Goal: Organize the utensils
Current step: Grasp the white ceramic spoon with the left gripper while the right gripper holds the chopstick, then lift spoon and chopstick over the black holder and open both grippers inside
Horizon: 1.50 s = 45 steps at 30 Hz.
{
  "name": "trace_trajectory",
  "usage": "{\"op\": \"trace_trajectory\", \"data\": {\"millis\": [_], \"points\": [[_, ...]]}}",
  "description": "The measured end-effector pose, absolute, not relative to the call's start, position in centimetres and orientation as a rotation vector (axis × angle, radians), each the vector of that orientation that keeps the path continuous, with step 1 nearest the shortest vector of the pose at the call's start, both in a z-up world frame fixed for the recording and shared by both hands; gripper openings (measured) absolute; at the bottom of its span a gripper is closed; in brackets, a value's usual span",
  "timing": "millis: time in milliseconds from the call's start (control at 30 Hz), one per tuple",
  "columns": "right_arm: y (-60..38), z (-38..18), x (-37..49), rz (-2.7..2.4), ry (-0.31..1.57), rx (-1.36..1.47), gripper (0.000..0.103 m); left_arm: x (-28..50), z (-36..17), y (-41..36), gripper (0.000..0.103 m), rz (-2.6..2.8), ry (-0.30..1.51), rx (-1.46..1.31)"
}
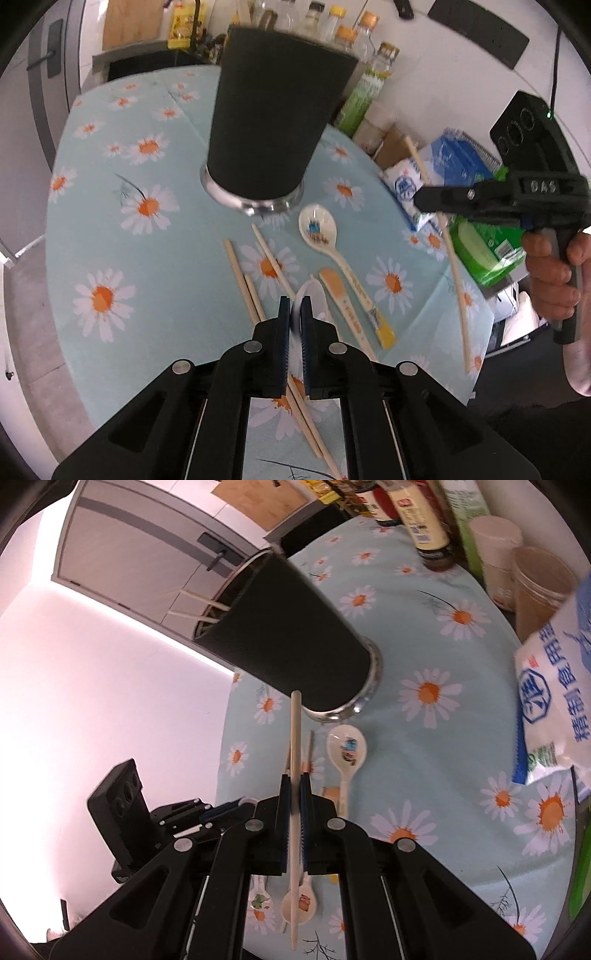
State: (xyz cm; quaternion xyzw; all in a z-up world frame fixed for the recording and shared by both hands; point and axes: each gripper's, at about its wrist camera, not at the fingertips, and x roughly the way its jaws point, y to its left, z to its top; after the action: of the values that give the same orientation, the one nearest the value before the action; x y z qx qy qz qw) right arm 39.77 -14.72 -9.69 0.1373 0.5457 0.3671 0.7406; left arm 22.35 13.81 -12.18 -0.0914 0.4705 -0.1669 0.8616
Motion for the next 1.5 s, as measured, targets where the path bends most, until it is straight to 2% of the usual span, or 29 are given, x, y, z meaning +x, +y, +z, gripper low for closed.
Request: {"op": "trace_trajectory", "data": {"millis": [433, 867, 1067, 1500], "points": [[-11.5, -5.5, 39.8, 0.912, 1.052, 0.238, 0.006, 23.0, -3.7, 14.3, 0.004, -0.315, 0.765, -0.180], [-8.8, 2.4, 40.1, 0.880, 0.649, 0.125, 0.006, 25.6, 3.8, 14.6, 0.004, -0.206, 0.529, -0.086], [-8.0, 4.9, 41.8, 0.819, 0.501, 0.122, 0.006, 27.9, 6.1, 14.8, 0.004, -0.142, 0.452, -0.071], [-7.7, 6.9, 47.0, 0.758, 0.433, 0.193, 0.006, 33.1, 8.0, 14.3, 0.005, -0.039, 0.345, -0.007]]}}
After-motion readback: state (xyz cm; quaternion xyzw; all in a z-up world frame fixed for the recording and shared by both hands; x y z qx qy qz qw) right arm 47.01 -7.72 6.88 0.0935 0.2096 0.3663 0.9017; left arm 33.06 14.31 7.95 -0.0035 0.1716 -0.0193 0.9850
